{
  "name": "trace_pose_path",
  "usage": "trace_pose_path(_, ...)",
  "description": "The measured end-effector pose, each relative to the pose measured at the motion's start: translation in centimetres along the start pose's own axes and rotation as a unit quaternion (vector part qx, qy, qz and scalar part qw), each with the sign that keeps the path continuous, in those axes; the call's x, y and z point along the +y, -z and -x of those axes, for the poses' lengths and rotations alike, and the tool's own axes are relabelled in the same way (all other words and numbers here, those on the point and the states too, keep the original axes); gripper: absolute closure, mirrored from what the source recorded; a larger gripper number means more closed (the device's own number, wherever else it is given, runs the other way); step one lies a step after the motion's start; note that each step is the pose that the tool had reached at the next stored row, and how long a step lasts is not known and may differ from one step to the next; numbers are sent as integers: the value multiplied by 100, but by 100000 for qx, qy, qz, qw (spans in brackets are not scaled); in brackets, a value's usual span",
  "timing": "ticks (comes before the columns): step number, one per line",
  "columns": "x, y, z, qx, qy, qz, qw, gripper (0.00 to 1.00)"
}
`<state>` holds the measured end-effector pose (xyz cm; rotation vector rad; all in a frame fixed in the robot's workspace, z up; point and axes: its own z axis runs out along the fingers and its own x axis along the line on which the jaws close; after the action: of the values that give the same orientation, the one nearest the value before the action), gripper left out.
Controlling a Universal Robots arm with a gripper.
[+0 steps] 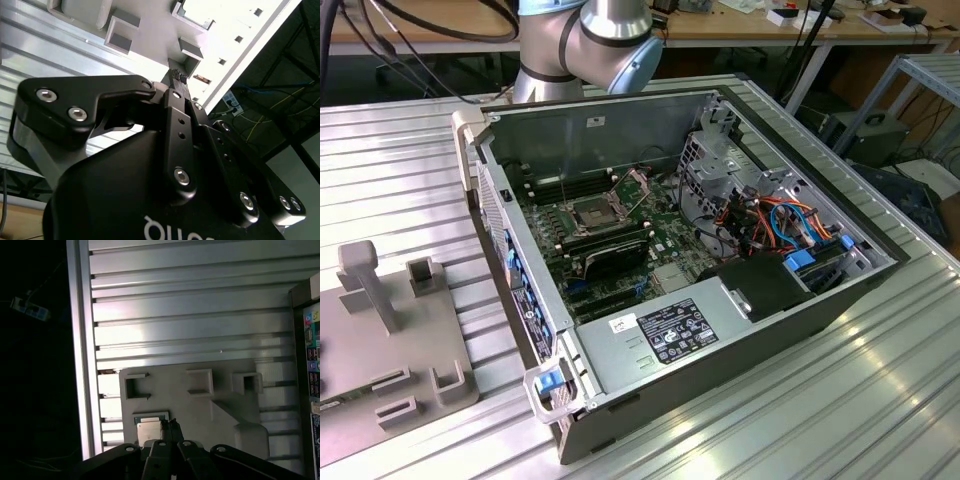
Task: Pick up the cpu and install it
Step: 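Reach for the cpu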
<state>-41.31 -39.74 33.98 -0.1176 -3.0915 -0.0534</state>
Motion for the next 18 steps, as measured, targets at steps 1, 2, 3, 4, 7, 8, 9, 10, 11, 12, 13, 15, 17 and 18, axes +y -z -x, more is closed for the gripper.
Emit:
trace_pose_path(1, -1, -13, -11, 103, -4, -6, 100000, 89)
trace_pose_path(2, -2, -19, -17, 152, -6, -12, 100000, 89)
trace_pose_path(3, -3, -26, -23, 206, -7, -16, 100000, 89)
trace_pose_path(4, -3, -34, -29, 232, -6, -14, 100000, 89)
trace_pose_path(7, -4, -36, -33, 252, -6, -19, 100000, 89)
trace_pose_path(8, -4, -37, -34, 248, -11, -16, 100000, 89)
trace_pose_path(9, -4, -37, -35, 251, -10, -18, 100000, 89)
trace_pose_path(10, -4, -37, -35, 250, -10, -16, 100000, 89)
trace_pose_path(11, -4, -37, -35, 248, -10, -18, 100000, 89)
trace_pose_path(12, -4, -37, -35, 251, -9, -18, 100000, 89)
trace_pose_path(13, -4, -37, -35, 249, -10, -19, 100000, 89)
trace_pose_path(15, -4, -37, -35, 248, -10, -17, 100000, 89)
trace_pose_path(17, -5, -38, -36, 247, -12, -16, 100000, 89)
trace_pose_path(18, -6, -38, -37, 245, -22, -17, 100000, 89)
